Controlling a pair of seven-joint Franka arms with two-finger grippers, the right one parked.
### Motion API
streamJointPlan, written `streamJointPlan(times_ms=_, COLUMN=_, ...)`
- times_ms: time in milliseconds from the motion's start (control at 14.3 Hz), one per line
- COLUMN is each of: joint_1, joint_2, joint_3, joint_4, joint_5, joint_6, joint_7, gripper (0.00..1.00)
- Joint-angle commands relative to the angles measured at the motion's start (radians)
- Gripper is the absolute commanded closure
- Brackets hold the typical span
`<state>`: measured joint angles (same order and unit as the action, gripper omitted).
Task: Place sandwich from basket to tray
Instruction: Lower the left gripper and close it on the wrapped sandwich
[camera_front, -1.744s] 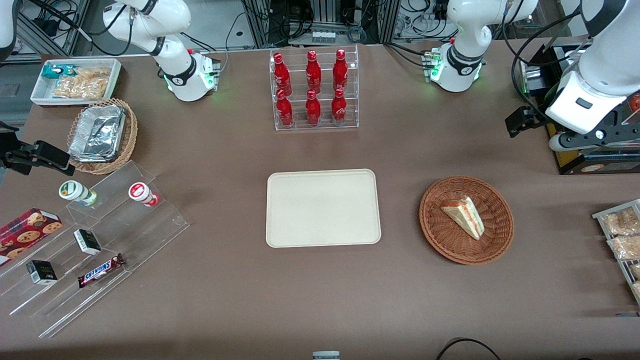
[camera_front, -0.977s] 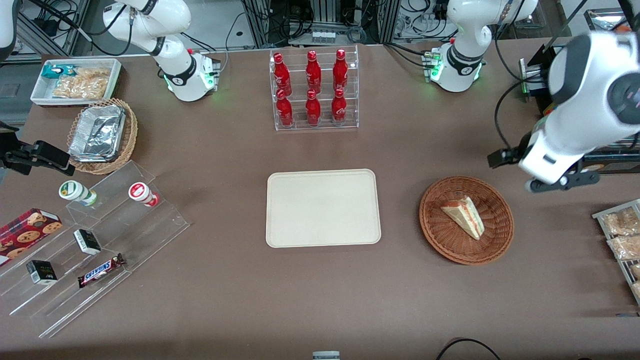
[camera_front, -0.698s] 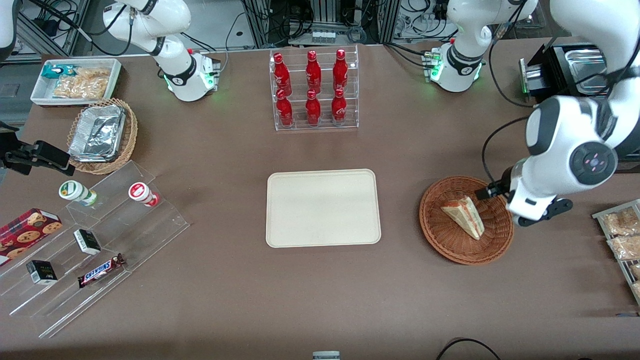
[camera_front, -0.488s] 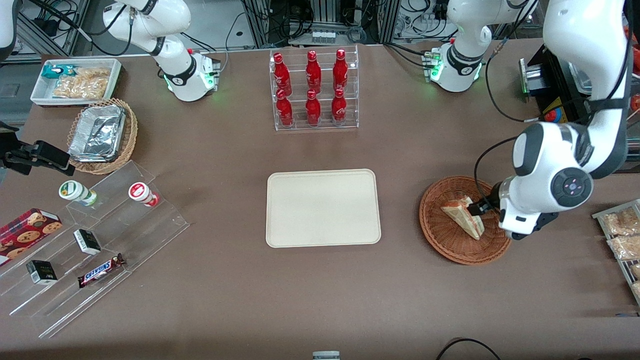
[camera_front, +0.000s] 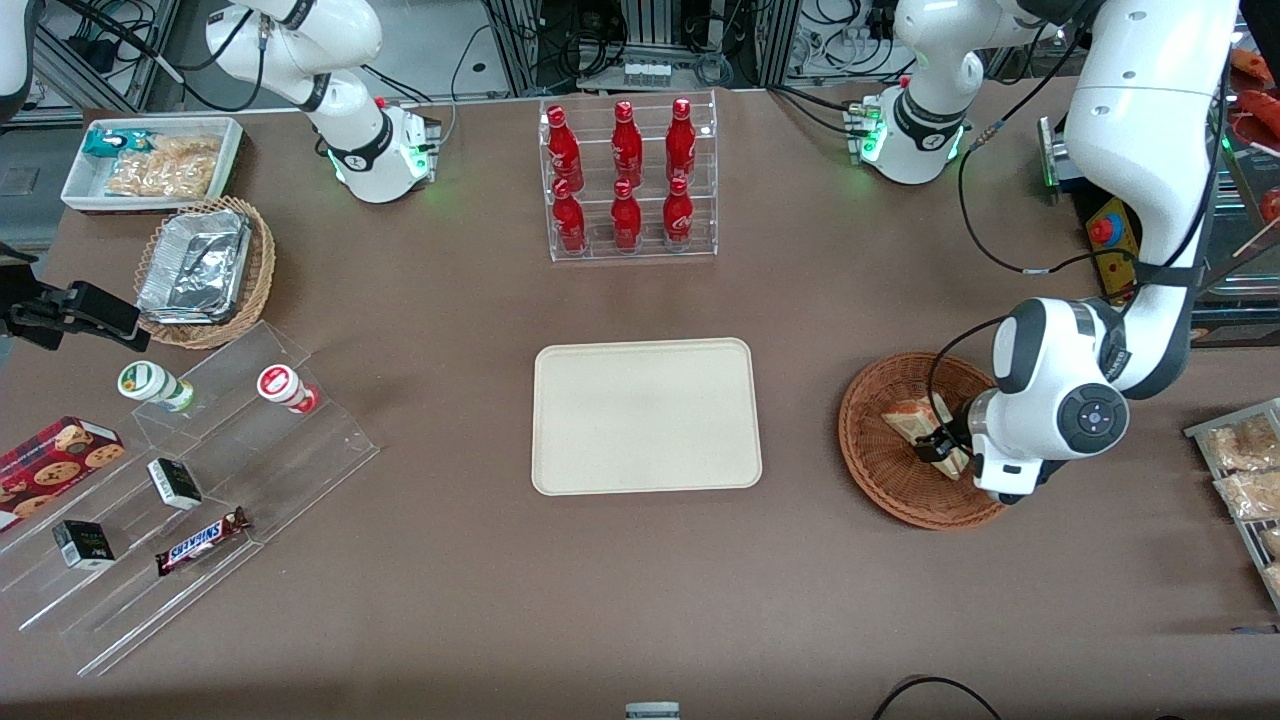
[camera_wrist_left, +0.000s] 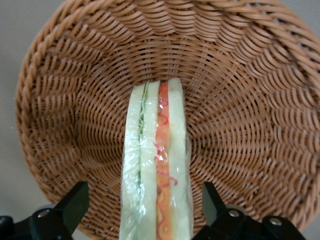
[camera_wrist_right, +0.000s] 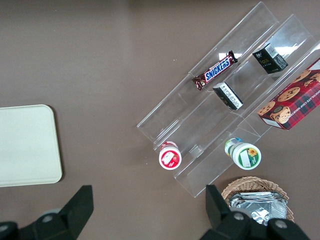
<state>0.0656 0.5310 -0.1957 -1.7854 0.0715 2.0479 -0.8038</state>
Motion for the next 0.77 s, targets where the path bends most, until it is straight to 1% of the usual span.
streamJointPlan(times_ms=0, joint_1=0.0, joint_2=0.023, joint_3=-0.001, joint_4=-0.011, joint_5=0.001, joint_6=0.02, joint_7=-0.029, gripper=0.0)
streamJointPlan(times_ms=70, joint_1=0.0, joint_2=0.027, joint_3=-0.001, joint_4=-0.015, joint_5=0.001, joint_6=0.041, joint_7=-0.031, gripper=0.01)
streamJointPlan(times_ms=140, joint_1=0.0, joint_2=0.033, joint_3=-0.001, joint_4=-0.015, joint_5=-0.001, joint_6=0.044, joint_7=-0.032, gripper=0.17)
streamJointPlan(times_ms=279, joint_1=-0.001, joint_2=0.032, joint_3=-0.001, joint_4=-0.012, joint_5=-0.021, joint_6=0.043, joint_7=-0.079, gripper=0.59)
streamJointPlan(times_ms=349, joint_1=-0.001, joint_2=0.032, joint_3=-0.001, joint_4=-0.006, joint_5=-0.021, joint_6=0.038, joint_7=-0.081, gripper=0.78)
streamJointPlan(times_ms=419, joint_1=-0.003, joint_2=0.03, joint_3=-0.001, joint_4=0.0, joint_5=-0.019, joint_6=0.038, joint_7=-0.077, gripper=0.89)
streamJointPlan(times_ms=488, joint_1=-0.007, joint_2=0.029, joint_3=-0.002, joint_4=0.012, joint_5=-0.019, joint_6=0.031, joint_7=-0.075, gripper=0.91)
streamJointPlan(times_ms=698, joint_1=-0.021, joint_2=0.017, joint_3=-0.016, joint_4=0.061, joint_5=-0.016, joint_6=-0.026, joint_7=-0.026, gripper=0.91)
